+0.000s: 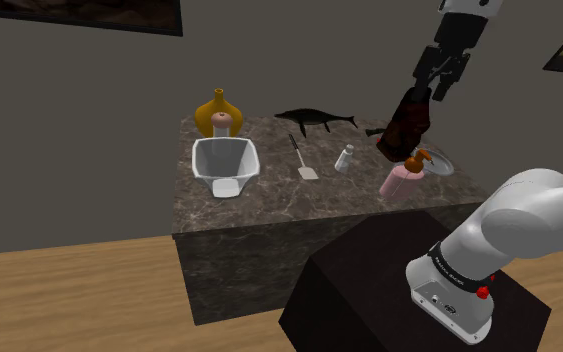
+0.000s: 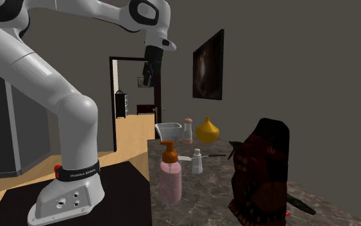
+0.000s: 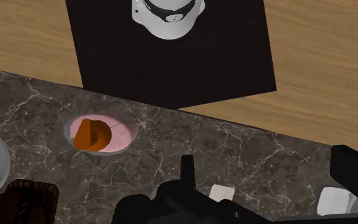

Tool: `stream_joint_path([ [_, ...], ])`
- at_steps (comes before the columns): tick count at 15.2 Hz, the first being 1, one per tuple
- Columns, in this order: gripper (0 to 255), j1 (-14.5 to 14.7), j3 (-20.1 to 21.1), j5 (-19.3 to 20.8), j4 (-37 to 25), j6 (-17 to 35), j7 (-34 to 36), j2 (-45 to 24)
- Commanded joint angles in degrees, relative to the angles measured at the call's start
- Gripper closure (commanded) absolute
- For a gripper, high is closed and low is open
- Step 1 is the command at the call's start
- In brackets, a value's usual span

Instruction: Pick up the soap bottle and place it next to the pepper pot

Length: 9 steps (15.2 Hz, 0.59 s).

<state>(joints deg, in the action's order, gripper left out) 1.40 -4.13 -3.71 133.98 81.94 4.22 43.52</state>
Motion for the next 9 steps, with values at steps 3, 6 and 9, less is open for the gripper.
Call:
stream_joint_path([
  [3, 0, -0.77, -1.43, 2.02, 3.74, 2.74, -2.17, 1.74],
  [6, 0, -2.12, -3.82, 5.21, 8.93, 7.04, -5.41, 3.84],
  [9, 0, -3.69, -6.53, 8.57, 13.57, 11.66, -8.62, 5.23],
])
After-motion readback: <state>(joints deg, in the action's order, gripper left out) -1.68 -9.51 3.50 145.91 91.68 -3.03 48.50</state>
